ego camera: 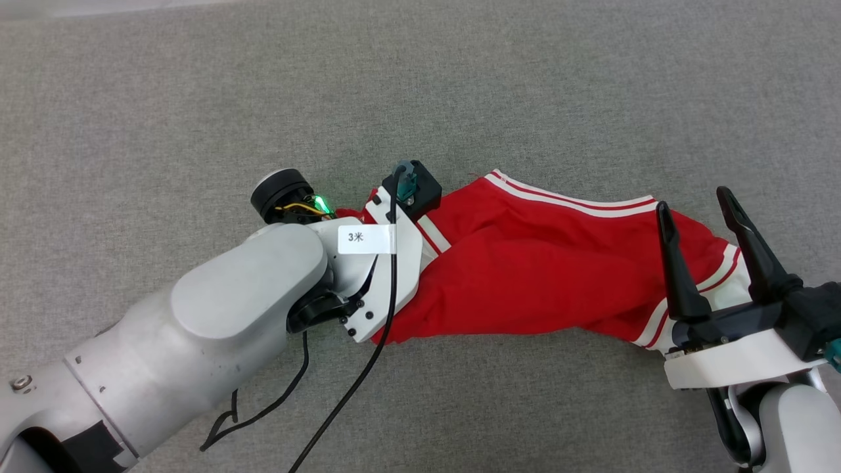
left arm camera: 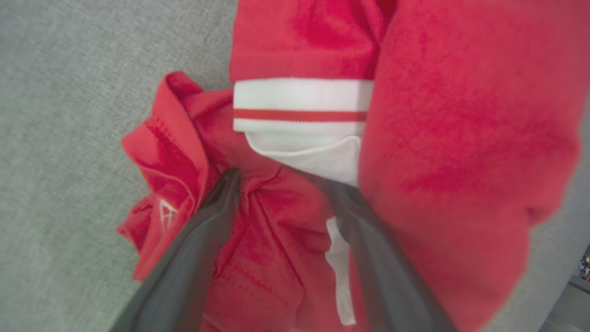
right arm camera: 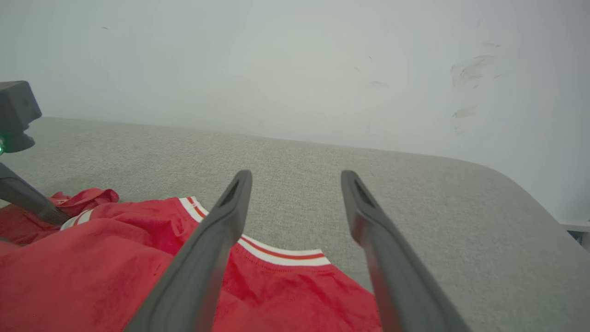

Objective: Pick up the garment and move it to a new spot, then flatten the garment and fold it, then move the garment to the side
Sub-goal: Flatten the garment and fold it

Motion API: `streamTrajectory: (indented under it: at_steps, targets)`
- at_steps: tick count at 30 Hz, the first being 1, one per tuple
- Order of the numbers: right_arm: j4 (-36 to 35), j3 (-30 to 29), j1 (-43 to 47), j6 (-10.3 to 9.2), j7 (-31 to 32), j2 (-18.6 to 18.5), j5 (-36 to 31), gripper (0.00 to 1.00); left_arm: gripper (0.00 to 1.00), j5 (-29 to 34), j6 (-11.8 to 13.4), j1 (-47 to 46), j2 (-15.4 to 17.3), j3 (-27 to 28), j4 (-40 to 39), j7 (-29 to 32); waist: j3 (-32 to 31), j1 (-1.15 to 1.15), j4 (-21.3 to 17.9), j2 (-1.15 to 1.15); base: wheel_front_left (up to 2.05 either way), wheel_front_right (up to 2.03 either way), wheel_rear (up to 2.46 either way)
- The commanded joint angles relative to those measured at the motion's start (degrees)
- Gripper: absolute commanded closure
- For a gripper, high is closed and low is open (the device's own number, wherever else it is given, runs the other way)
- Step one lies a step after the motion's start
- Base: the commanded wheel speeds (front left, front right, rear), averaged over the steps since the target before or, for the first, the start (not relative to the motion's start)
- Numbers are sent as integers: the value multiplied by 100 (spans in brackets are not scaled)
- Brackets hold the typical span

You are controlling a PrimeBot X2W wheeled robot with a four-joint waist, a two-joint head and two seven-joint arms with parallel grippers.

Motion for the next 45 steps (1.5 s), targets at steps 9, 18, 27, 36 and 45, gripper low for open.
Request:
streamTrajectory:
  at_steps: [9,18,27,36,45]
  targets:
    - [169,14,-90,-7,-94,3,-73,0,100,-19,-5,75,120,-149,24,-468,-199,0,235,0,0,0,0]
    - [168,-44,141,-6,-71,-14,-77,0,100,49,-4,-272,410,49,39,-1764,-618,0,508,0,0,0,0]
    - [30,-126,339,-6,-20,31,-94,0,100,46,675,321,1044,500,-173,-2830,-827,0,747,0,0,0,0]
    - [19,-144,462,-7,7,62,-102,0,100,-640,1184,1772,1705,486,-324,-2990,-947,0,832,0,0,0,0]
    - [-2,-169,467,-6,97,36,-92,0,0,-840,1163,2092,1633,426,14,-3017,-990,0,946,0,0,0,0]
